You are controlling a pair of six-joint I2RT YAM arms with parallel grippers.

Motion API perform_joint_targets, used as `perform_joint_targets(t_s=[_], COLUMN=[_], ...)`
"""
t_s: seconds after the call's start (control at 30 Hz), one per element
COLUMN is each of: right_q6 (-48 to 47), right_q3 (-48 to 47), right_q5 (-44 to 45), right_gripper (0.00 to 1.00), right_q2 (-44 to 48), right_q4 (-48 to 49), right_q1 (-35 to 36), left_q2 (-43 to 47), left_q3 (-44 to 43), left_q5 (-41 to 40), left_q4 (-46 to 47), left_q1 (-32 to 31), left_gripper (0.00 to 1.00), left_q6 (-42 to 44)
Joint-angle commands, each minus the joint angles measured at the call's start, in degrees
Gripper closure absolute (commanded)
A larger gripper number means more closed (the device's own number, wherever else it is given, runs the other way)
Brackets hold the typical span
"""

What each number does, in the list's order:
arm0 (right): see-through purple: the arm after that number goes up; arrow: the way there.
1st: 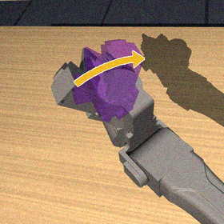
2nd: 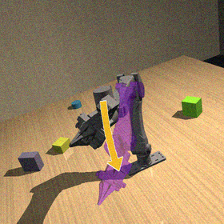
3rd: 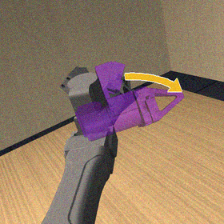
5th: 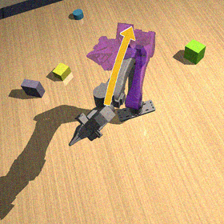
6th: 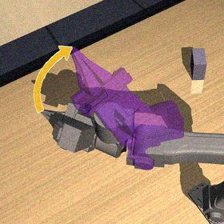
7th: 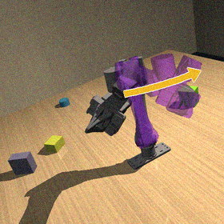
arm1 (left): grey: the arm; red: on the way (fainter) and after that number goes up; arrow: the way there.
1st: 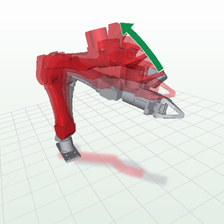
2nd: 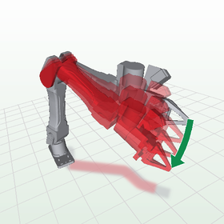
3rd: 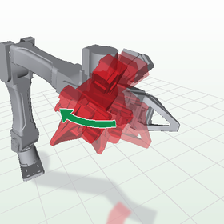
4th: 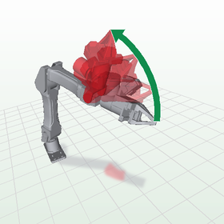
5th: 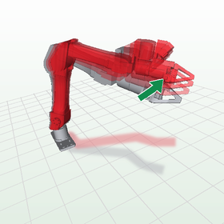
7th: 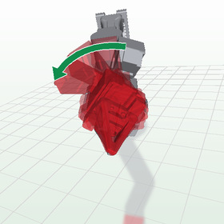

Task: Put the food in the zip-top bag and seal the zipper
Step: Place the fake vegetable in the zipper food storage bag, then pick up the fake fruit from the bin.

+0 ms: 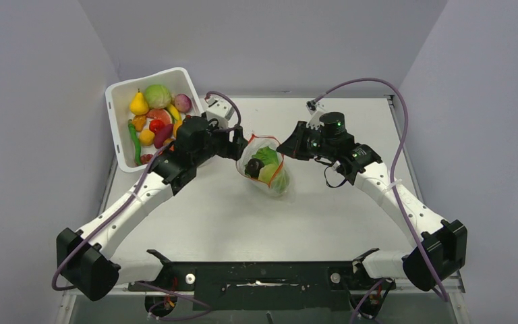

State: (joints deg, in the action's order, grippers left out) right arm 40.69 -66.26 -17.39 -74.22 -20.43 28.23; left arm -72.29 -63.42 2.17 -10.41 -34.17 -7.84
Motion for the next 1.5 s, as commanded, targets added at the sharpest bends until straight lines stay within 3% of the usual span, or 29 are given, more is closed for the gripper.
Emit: perform_joint_targets(t_s=[0.0,0.1,0.4,0.63,1.13,1.47], right_q6=[-1.8,-1.8,-1.9,-2.2,-4.1,-5.8], right_q3=[-3.2,-2.9,-2.1,-1.9,-3.2,-6.2], right_q5=[1.1,1.3,1.4,1.1,-0.3,-2.4], right_gripper=[1.00,1.00,1.00,1.00,1.00,1.00], right_q2=[0.9,1.2,2.3,2.4,1.6,-2.0], right_q4=[0.8,0.9,1.0,1.2,0.6,-0.8], right_q1=[0.1,0.1,0.1,0.1,-1.1,-3.0], left_q2=[4.1,4.4,3.6,-0.7,-16.8,-30.4], left_q3=[-3.7,-3.5,-4.5,-3.6,-9.3,-19.7], left_q5=[-9.9,-11.8,-7.4,-7.2,-13.6,-7.8], left_q4=[-0.5,-1.7,-5.2,-1.8,9.0,11.0], left_q1=[1.0,4.3,19.6,29.8,40.4,45.5], left_gripper=[0.33,0.34,0.37,0.41,0.42,0.33], left_q6=[-0.1,0.0,-2.7,-2.3,3.3,7.4])
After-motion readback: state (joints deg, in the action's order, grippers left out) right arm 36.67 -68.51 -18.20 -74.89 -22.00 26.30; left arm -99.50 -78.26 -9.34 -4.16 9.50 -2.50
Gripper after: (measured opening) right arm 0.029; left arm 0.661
